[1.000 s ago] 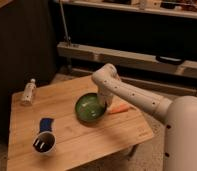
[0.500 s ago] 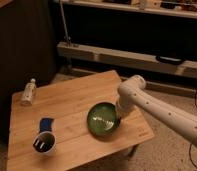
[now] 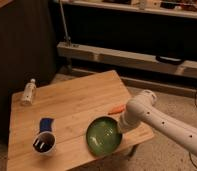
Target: Drag the ceramic bowl in a circle
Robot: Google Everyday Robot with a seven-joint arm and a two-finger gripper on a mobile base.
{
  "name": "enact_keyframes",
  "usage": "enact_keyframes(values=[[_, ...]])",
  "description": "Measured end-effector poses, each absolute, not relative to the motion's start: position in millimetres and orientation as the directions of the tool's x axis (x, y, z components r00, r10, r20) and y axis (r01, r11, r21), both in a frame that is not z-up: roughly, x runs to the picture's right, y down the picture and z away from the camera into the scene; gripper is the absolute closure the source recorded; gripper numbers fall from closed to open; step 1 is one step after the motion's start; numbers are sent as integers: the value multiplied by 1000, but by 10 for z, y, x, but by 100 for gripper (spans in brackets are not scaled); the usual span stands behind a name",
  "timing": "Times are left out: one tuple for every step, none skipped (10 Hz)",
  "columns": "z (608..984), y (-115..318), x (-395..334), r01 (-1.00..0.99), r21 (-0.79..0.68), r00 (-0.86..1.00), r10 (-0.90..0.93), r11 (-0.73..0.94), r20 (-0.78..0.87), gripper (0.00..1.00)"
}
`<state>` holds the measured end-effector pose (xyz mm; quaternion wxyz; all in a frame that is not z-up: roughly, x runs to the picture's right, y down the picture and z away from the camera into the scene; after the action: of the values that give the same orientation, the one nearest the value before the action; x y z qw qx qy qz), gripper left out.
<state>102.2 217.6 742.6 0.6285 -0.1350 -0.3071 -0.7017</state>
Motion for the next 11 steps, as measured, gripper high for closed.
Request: enact_keyframes(values=[[7427,2190,820,958,283,-197,-795,-33,573,100],[7456,2184,450,948,315,-232,-788,-51,570,100],[7488,2174,188,940,335,-254,-783,-63,567,100],[7540,2146,-74,933,352,-274,-779,-73,564,100],[7615,2083,-367,926,368,-294,-776,-85,559,100],[7682,2027,-585,922,375,-306,-772,-95,556,100],[7757,1955,-777,921,375,-317,-771,-110,552,100],[7842,1872,-911,924,366,-316,-768,-114,557,100],[7964,1753,-956,931,348,-302,-769,-110,563,100],[8094,1619,-937,938,331,-287,-771,-105,569,100],[8241,1464,-847,946,307,-267,-773,-99,575,100]])
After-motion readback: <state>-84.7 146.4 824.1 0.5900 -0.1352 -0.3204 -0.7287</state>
